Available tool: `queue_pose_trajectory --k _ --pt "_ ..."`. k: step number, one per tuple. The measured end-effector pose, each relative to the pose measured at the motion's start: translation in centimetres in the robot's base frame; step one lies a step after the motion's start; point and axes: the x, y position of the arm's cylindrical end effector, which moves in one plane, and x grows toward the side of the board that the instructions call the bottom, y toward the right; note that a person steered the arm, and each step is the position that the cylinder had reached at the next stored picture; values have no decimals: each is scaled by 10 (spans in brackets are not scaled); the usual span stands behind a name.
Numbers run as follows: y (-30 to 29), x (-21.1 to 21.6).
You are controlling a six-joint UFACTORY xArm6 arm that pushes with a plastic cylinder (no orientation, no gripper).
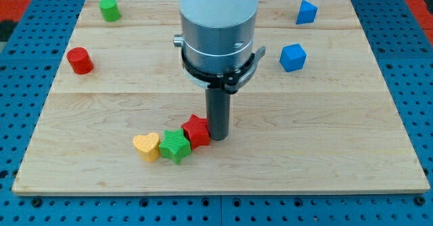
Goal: Push the blue cube into the red star
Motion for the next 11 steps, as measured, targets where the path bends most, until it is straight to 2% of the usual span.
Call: queue_pose_trajectory --k 1,3,4,6,9,10,11 --pt "79 -28" --pt "187 -155" --pt "174 -184" --pt "83 -136" --pt "-10 -54" --pt "40 -76" --pt "113 -145"
